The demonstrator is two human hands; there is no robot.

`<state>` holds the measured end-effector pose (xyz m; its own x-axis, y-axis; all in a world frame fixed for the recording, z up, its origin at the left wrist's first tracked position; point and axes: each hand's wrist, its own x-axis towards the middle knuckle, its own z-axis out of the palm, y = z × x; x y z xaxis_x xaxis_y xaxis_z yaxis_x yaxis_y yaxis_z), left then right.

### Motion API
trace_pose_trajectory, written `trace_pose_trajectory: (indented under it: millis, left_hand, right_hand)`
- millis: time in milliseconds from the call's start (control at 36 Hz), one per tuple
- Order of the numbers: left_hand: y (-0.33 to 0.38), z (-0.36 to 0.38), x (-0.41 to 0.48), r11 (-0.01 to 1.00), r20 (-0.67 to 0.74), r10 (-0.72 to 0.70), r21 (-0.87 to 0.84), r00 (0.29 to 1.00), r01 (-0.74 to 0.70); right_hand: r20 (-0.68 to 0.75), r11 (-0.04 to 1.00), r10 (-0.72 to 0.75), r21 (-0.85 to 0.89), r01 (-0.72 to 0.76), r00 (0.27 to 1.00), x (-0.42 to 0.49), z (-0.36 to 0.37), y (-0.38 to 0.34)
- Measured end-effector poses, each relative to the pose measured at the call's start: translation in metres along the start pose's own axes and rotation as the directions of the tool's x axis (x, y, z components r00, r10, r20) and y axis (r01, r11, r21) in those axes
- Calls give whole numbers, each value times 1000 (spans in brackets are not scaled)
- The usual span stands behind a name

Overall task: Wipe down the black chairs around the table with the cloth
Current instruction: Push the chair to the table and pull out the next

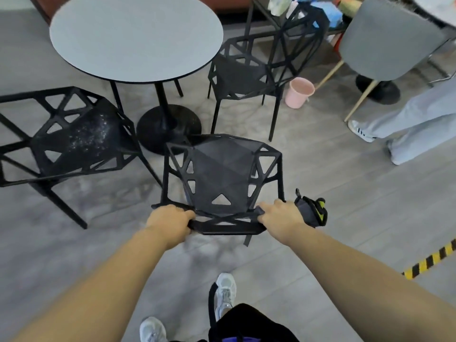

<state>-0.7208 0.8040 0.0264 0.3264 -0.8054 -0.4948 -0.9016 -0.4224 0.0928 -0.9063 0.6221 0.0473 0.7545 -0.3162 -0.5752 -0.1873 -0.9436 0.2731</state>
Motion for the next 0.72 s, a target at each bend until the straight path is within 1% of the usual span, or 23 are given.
trace_pose_trajectory:
  millis: [139, 222, 333, 389, 472, 583, 639, 722]
  left_hand:
    - [28, -9, 17, 997, 33, -5, -72, 999, 7]
    - [44, -14, 30, 989, 9, 9, -145, 1000, -7]
    - [60, -25, 49, 981, -17, 28, -189, 999, -31]
    - [63, -31, 57, 973, 2, 16, -230, 1000, -15]
    - [62, -41, 66, 960, 79, 0, -280, 997, 22]
    - [53, -52, 73, 971, 222, -12, -230, 975, 64]
    - [47, -58, 72, 979, 243, -24, -192, 970, 73]
    - [30, -62, 62, 976, 264, -42, -193, 964, 96]
  right_hand:
    - [29, 997, 73, 5, -74, 997, 14, -3, 48]
    - [22, 988, 151, 36, -152, 988, 25, -6, 76]
    - [39, 972, 229, 48, -231, 973, 39, -13, 103]
    - [58, 972, 227, 39, -230, 972, 45, -18, 111]
    - [112, 978, 203, 24, -207, 973, 52, -26, 117]
    - [183, 981, 164, 72, -179, 969, 57, -42, 123]
    - [205, 980, 138, 111, -164, 969, 58, -54, 125]
    - [204, 980, 85, 158, -119, 975, 61, -74, 120]
